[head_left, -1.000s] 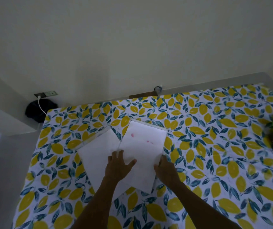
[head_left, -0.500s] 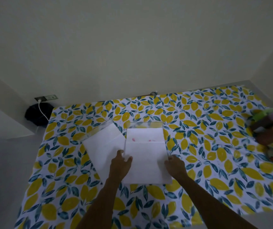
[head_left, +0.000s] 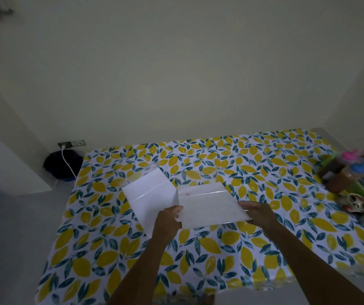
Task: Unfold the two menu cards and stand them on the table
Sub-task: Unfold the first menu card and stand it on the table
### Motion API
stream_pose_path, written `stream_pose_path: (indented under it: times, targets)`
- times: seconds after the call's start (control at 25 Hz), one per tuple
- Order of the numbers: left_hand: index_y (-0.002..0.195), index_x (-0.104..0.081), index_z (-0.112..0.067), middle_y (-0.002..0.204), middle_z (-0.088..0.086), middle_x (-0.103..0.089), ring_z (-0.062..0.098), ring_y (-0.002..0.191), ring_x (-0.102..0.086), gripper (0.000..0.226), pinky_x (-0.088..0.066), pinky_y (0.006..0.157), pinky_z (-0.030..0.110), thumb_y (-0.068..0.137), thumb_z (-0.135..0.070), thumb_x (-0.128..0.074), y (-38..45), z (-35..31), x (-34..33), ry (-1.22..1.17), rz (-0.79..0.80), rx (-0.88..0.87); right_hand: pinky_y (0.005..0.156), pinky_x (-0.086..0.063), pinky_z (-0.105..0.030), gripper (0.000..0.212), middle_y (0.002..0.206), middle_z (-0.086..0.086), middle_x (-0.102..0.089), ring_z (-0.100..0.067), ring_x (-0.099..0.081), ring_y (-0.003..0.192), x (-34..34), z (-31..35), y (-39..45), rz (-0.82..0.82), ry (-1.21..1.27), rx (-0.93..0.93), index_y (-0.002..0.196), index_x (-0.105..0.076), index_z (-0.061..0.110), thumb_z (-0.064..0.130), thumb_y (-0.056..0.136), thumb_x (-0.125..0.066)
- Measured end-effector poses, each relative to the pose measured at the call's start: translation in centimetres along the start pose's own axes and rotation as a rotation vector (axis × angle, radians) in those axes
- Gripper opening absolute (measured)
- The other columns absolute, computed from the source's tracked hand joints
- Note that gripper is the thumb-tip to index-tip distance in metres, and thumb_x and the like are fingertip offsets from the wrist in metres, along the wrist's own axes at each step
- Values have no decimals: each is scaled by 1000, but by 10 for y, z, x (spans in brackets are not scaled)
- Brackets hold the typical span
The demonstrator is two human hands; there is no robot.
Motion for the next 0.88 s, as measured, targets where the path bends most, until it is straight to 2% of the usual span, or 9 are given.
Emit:
stream_pose_path:
  times: [0.12,0.24,0.36,0.44,0.48,0.6,0.68,0.76,0.88]
  targets:
    - [118,-72,-12,109,10,-76,17,88,-70,41,-58,84,31,78,-12,-79,-2,-14,8,27,-70,-66,58,-55,-31,18,96,-13,-73,-23,-66,77,7,14,1,-20,32,70,88,-79,17,5,84,-66]
    - [111,-76,-18,102,7,-79,19,85,-74,32,-60,81,37,81,-27,-77,8,-34,25,88,-117,-150,67,-54,-37,20,94,-12,-73,-28,-68,85,9,38,12,28,34,131,97,-78,15,6,87,-64]
    - [106,-77,-26,103,-6,-77,8,88,-72,57,-59,81,31,79,-72,-54,38,-45,42,130,-146,-186,69,-53,-40,18,92,-10,-71,-26,-65,82,9,68,33,96,40,228,102,-76,12,15,85,-72]
    - [106,-77,-29,105,-9,-77,8,93,-71,78,-57,83,29,78,-87,-33,65,-50,51,216,-181,-177,66,-53,-35,16,95,-6,-72,-22,-67,85,6,86,52,107,6,285,95,-77,16,26,82,-75]
    - [103,-77,-28,103,-7,-77,11,92,-71,78,-57,83,31,78,-87,-33,72,-56,58,231,-185,-177,64,-52,-33,14,96,-5,-72,-22,-67,85,4,93,62,100,8,297,91,-76,18,27,82,-76]
    - [92,-73,-19,88,1,-76,22,83,-69,50,-56,77,36,84,-64,-54,93,-72,69,277,-204,-127,64,-52,-33,10,96,-6,-69,-22,-65,81,-6,110,91,101,53,320,86,-73,17,25,82,-76]
    - [99,-74,-22,92,0,-74,21,85,-69,40,-51,70,33,94,-49,-44,108,-79,75,280,-264,-99,65,-52,-34,15,95,-5,-68,-21,-64,79,-14,119,108,111,54,325,89,-73,13,26,83,-75]
    - [112,-72,-26,98,-3,-72,18,90,-68,53,-42,64,27,95,-42,-25,122,-81,77,203,-263,-124,66,-55,-34,20,95,-3,-69,-20,-66,81,-21,123,125,117,24,344,91,-72,14,32,83,-73]
    - [91,-71,-24,82,-9,-68,13,77,-63,28,-46,68,28,94,-44,-51,137,-87,81,305,-356,-81,73,-61,-41,23,95,-5,-72,-22,-69,90,-30,126,149,122,-19,353,92,-72,19,41,85,-69]
Point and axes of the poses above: each hand's wrist, its own y-axis towards the middle knuckle, its own x-axis out of the back of the hand, z = x × y, the point moved 6 cm from there along y, towards the middle knuckle
